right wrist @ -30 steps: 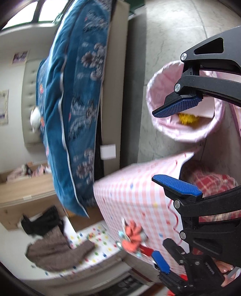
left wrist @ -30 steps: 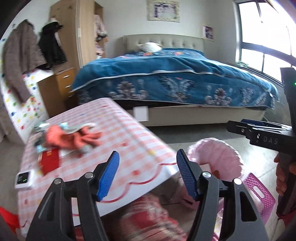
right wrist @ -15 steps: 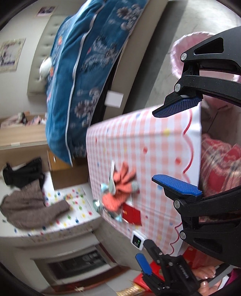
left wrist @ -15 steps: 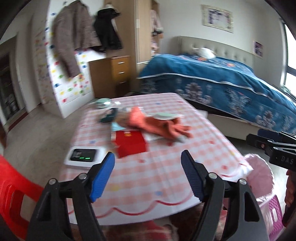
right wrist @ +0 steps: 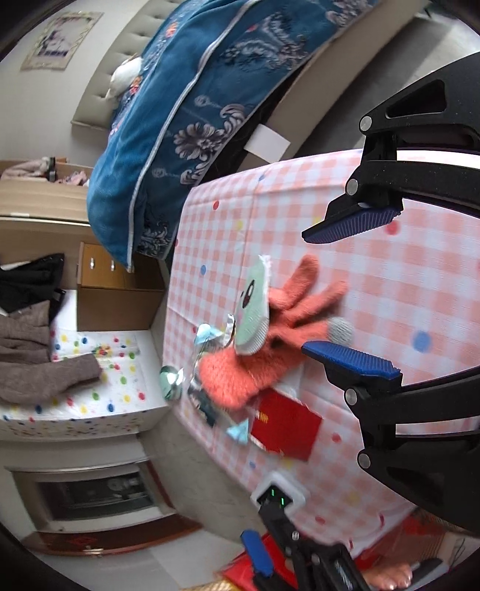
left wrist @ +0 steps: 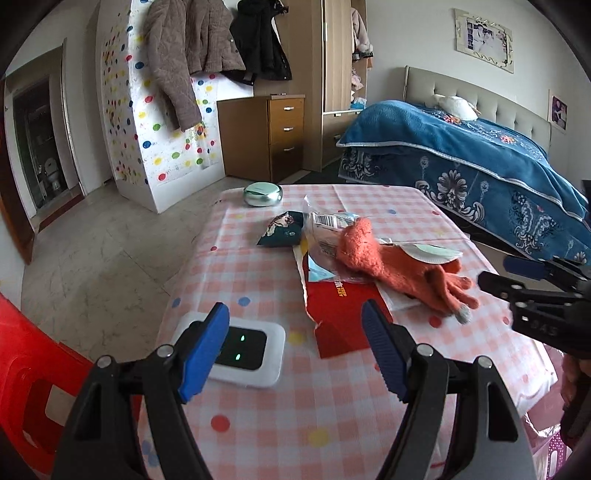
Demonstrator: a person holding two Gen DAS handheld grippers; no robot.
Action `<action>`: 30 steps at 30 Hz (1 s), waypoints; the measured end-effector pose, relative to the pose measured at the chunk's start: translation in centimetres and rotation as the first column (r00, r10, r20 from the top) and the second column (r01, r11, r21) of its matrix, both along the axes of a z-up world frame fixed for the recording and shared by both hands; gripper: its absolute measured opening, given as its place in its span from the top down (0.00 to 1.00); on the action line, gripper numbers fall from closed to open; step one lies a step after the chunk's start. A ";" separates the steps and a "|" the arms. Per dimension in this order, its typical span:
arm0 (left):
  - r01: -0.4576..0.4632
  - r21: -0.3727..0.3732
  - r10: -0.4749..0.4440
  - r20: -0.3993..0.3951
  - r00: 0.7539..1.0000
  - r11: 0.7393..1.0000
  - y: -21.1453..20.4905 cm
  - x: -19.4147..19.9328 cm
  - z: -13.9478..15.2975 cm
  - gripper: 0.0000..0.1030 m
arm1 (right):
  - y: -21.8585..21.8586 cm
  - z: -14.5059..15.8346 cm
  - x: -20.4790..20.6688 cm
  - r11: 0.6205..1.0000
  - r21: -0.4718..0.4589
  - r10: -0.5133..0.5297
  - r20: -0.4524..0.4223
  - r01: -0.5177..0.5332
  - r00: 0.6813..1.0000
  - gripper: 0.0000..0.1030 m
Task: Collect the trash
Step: 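Grasp the white round foam disc with the right tool while the left tool approaches the glove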
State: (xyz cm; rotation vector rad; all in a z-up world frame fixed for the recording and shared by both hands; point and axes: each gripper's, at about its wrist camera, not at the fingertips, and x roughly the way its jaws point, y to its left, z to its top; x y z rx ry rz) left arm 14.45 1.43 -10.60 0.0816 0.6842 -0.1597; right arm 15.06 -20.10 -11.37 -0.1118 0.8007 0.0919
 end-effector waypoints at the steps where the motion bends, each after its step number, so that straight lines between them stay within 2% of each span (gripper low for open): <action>1: 0.001 -0.001 -0.001 -0.006 1.000 1.000 0.0 0.3 -0.2 0.30 | 0.0 -0.1 0.3 1.000 -0.005 0.002 -0.003 -0.002 1.000 0.46; 6: -0.005 -0.006 0.005 -0.031 0.999 1.000 -0.3 1.9 -1.1 0.30 | 0.4 -1.7 3.3 0.998 -0.057 0.030 -0.029 -0.032 0.999 0.46; 12: -0.011 -0.010 0.010 -0.043 0.999 1.000 -0.4 2.8 -1.6 0.30 | 1.2 -2.4 5.3 0.994 -0.077 0.074 -0.025 -0.075 0.997 0.46; 14: -0.010 -0.010 0.010 -0.044 0.999 1.000 -0.3 2.8 -1.6 0.30 | 1.4 -2.5 5.8 0.993 -0.071 0.090 -0.026 -0.091 0.996 0.52; 16: -0.010 -0.008 0.010 -0.043 0.999 1.000 -0.2 2.5 -1.6 0.30 | 1.5 -2.4 6.2 0.993 -0.053 0.101 -0.036 -0.103 0.994 0.74; 18: -0.013 -0.010 0.012 -0.045 0.999 1.000 -0.2 2.2 -1.6 0.30 | 1.3 -2.2 6.1 0.995 0.001 0.101 -0.048 -0.101 0.994 0.89; 20: -0.009 -0.010 0.009 -0.046 0.999 1.000 -0.3 1.9 -1.5 0.30 | 0.7 -1.7 5.6 0.993 0.080 0.091 -0.047 -0.087 0.995 0.93; 22: -0.002 -0.006 0.002 -0.046 0.999 1.000 -0.4 1.3 -1.4 0.30 | -0.5 -1.2 4.5 0.971 0.230 0.087 -0.066 -0.069 0.994 0.95; 23: 0.005 -0.008 -0.005 -0.048 0.999 1.000 -0.6 0.9 -1.4 0.30 | -0.5 -1.1 4.3 0.964 0.257 0.090 -0.075 -0.068 0.993 0.95; 24: 0.013 -0.010 -0.013 -0.051 0.999 1.000 -0.8 0.6 -1.4 0.30 | -1.0 -1.3 3.8 0.940 0.336 0.107 -0.107 -0.065 0.989 0.96; 27: 0.039 -0.006 -0.039 -0.052 0.998 0.999 -1.6 -0.3 -1.3 0.30 | -1.3 -1.3 2.2 0.906 0.418 0.137 -0.133 -0.070 0.982 0.96; 30: 0.069 0.000 -0.069 -0.055 0.996 0.998 -2.7 -1.1 -1.3 0.30 | -1.6 -0.5 0.3 0.887 0.455 0.142 -0.109 -0.077 0.984 0.96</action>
